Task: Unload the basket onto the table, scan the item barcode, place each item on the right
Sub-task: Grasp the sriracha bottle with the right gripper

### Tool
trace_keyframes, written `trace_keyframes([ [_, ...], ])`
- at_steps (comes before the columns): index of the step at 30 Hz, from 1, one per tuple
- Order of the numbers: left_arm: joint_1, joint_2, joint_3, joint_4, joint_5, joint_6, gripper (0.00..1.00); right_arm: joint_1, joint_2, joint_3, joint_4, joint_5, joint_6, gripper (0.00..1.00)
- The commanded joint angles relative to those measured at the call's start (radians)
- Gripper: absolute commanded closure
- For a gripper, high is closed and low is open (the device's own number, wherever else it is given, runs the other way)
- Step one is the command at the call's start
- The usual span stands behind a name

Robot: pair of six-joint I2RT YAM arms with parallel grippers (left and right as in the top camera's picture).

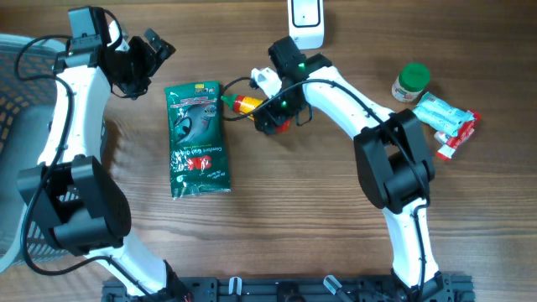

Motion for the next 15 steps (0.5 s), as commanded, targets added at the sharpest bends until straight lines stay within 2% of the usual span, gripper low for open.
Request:
trace_keyframes([
  [1,0.000,-0.021,0.023,0.000,-0.006,-0.002,0.00,0.001,0.020,0.009,-0.058,-0.051,-0.117,0.11],
  [5,0.000,-0.021,0.023,-0.001,-0.007,-0.002,0.00,0.014,0.020,0.009,-0.058,-0.041,-0.207,0.11],
  [9,0.000,-0.021,0.023,-0.001,-0.007,-0.002,0.00,0.032,0.023,0.009,0.058,-0.012,-0.221,0.12],
  [15,0.000,-0.021,0.023,-0.001,-0.018,-0.002,0.00,0.033,0.040,-0.018,0.038,-0.020,-0.160,0.28],
])
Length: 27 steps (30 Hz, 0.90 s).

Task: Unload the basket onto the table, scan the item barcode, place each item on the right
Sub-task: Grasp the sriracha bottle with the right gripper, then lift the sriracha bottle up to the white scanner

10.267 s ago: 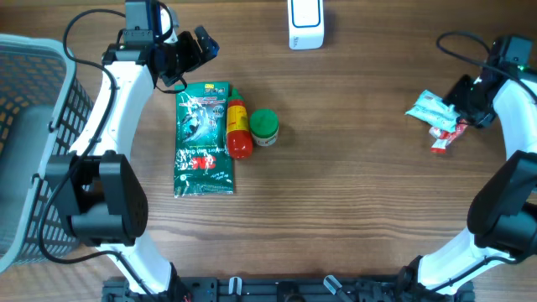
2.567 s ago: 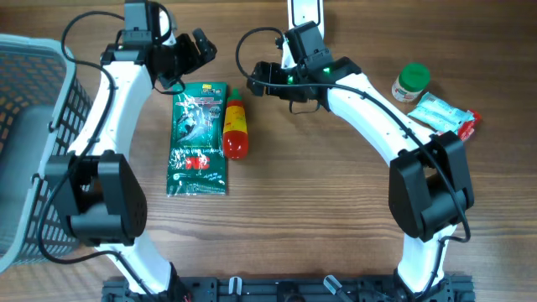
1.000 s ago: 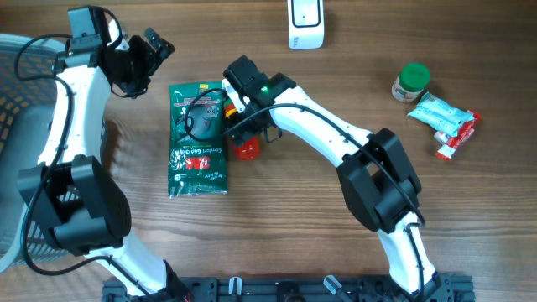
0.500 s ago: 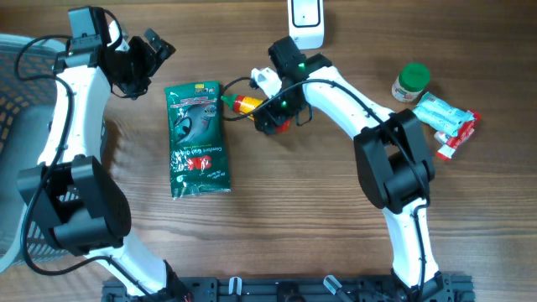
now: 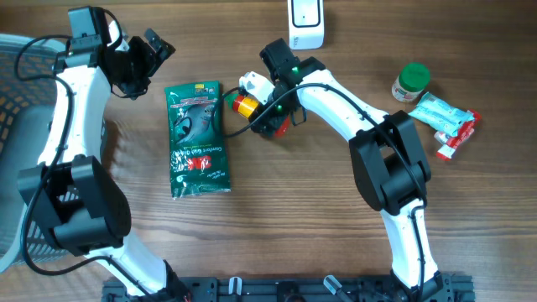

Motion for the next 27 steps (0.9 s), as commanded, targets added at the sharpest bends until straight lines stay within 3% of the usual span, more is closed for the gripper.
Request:
trace_keyframes([
  [1,0.000,-0.021,0.023,0.000,-0.014,-0.002,0.00,0.001,0.035,-0.014,-0.011,-0.006,0.064,0.28],
  [4,0.000,-0.021,0.023,0.000,-0.014,-0.002,0.00,0.002,0.035,-0.012,-0.015,-0.011,0.135,0.28],
  [7,0.000,-0.021,0.023,0.000,-0.013,-0.002,0.00,-0.003,0.035,0.013,-0.040,-0.082,0.195,0.40],
  [14,0.000,-0.021,0.023,0.000,-0.013,-0.002,0.00,-0.018,-0.039,0.031,-0.055,-0.239,0.240,0.45],
  [17,0.000,-0.021,0.023,0.000,-0.013,-0.002,0.00,-0.064,-0.123,0.031,-0.054,-0.473,0.240,0.46],
  [20,0.000,-0.021,0.023,0.000,-0.013,-0.002,0.00,-0.179,-0.211,0.031,-0.040,-0.902,0.265,0.46],
  [23,0.000,-0.021,0.023,0.000,-0.013,-0.002,0.00,-0.278,-0.229,0.031,0.064,-1.275,0.438,0.43],
  [26,0.000,-0.021,0.023,0.000,-0.013,-0.002,0.00,-0.356,-0.229,0.031,0.187,-1.291,0.851,0.47],
  [27,0.000,-0.021,0.023,0.000,-0.013,-0.002,0.00,-0.367,-0.229,0.031,0.211,-1.291,0.896,0.48],
])
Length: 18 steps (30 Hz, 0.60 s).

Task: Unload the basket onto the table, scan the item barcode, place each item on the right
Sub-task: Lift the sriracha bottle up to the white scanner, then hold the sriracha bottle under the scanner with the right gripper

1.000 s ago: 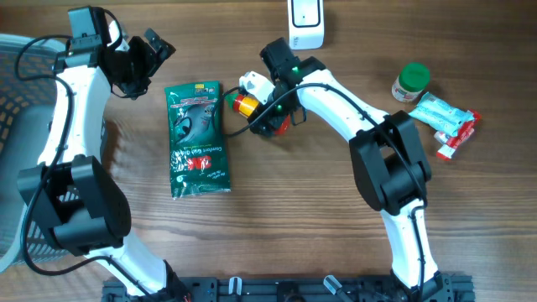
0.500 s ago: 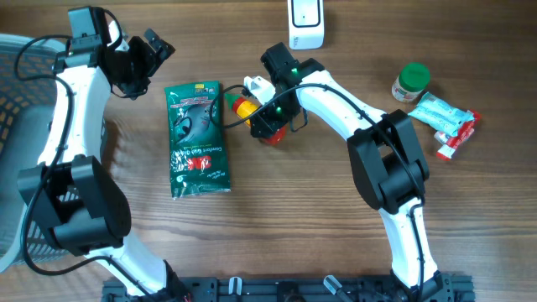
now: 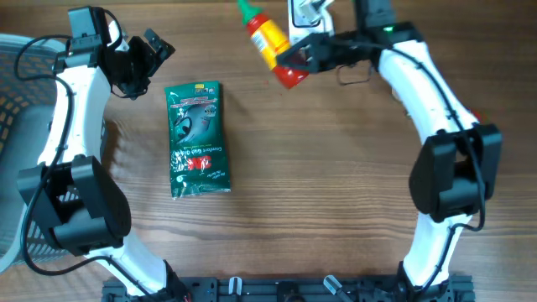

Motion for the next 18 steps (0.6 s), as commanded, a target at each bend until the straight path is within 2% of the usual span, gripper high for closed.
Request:
trace_keyframes([
  [1,0.000,-0.021,0.023,0.000,-0.010,-0.002,0.00,-0.041,-0.025,0.016,0.085,-0.153,0.368,0.47],
  [4,0.000,-0.021,0.023,-0.001,-0.010,-0.002,0.00,-0.092,-0.025,0.016,0.259,-0.153,0.583,0.47],
  [8,0.000,-0.021,0.023,-0.001,-0.010,-0.002,0.00,-0.140,-0.025,0.016,0.409,-0.153,0.703,0.47],
  [13,0.000,-0.021,0.023,-0.001,-0.010,-0.002,0.00,-0.136,-0.025,0.016,0.488,-0.138,0.668,0.47],
  [16,0.000,-0.021,0.023,0.000,-0.010,-0.002,0.00,-0.114,-0.025,0.008,0.487,-0.076,0.508,0.47],
  [18,0.000,-0.021,0.023,-0.001,-0.010,-0.002,0.00,-0.088,-0.024,-0.019,0.471,0.035,0.383,0.48],
])
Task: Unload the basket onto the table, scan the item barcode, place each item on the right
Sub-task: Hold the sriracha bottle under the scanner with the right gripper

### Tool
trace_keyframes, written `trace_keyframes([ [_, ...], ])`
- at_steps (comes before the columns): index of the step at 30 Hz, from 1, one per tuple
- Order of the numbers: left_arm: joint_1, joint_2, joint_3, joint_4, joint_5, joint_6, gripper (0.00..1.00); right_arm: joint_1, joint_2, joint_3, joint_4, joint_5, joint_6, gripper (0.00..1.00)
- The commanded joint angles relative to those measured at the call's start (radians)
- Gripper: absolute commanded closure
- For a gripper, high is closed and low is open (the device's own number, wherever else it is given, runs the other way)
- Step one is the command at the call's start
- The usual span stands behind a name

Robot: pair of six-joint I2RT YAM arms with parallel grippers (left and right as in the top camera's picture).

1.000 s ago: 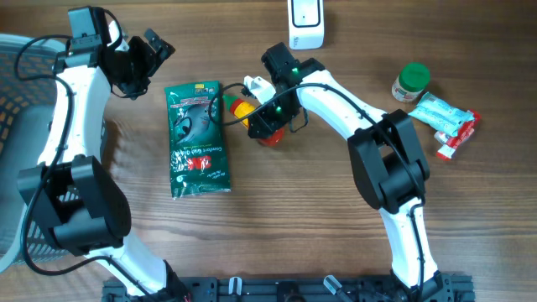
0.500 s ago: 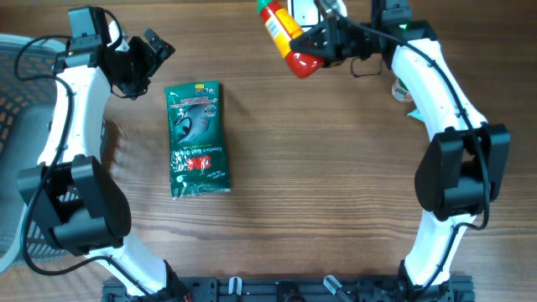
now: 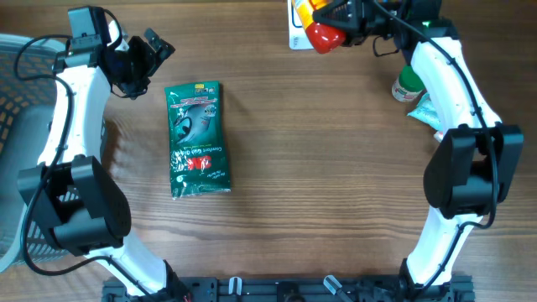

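Note:
A red and yellow sauce bottle (image 3: pixel 319 23) is held up at the top edge of the overhead view, right in front of the white barcode scanner (image 3: pixel 294 33), which it partly covers. My right gripper (image 3: pixel 342 17) is shut on the bottle's red base. The bottle's green cap is cut off by the frame's edge. My left gripper (image 3: pixel 156 46) hangs open at the far left, above the table and beside a green snack bag (image 3: pixel 197 138) that lies flat.
A grey mesh basket (image 3: pixel 17 109) stands at the left edge. At the right lie a green-lidded jar (image 3: pixel 408 84) and a light blue packet (image 3: pixel 424 113), both partly hidden behind my right arm.
My right gripper has carried the bottle to the right and farther back, from left of the scanner to directly over it. The left arm has not moved.
The bottle first lay on the table next to the green bag with my right gripper down on it. Then it was held high, left of the scanner. Now it sits over the scanner. The left arm stayed still throughout.

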Motion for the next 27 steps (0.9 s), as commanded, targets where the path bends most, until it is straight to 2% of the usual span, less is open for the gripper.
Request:
trace_keyframes([
  [1,0.000,-0.021,0.021,0.000,-0.010,-0.002,0.00,0.039,-0.024,-0.023,-0.037,0.150,-0.225,0.48],
  [4,0.000,-0.021,0.021,0.000,-0.010,-0.002,0.00,0.105,-0.024,-0.023,-0.228,0.485,-0.432,0.47],
  [6,0.000,-0.021,0.021,0.000,-0.010,-0.003,0.00,0.191,-0.025,-0.017,-0.327,0.866,-0.574,0.45],
  [10,0.000,-0.021,0.021,0.000,-0.010,-0.002,0.00,0.286,-0.018,-0.017,-0.313,1.471,-0.729,0.43],
  [13,0.000,-0.021,0.021,0.000,-0.010,-0.003,0.00,0.309,0.012,-0.018,-0.211,1.769,-0.872,0.44],
  [15,0.000,-0.021,0.021,0.000,-0.010,-0.002,0.00,0.298,0.048,-0.018,-0.128,1.830,-0.958,0.44],
  [20,0.000,-0.021,0.021,0.000,-0.010,-0.002,0.00,0.283,0.167,-0.018,0.028,1.836,-1.281,0.49],
  [22,0.000,-0.021,0.021,0.000,-0.010,-0.002,0.00,0.283,0.203,-0.018,0.093,1.907,-1.337,0.48],
  [27,0.000,-0.021,0.021,0.000,-0.010,-0.003,0.00,0.282,0.213,-0.018,0.092,1.951,-1.381,0.45],
])
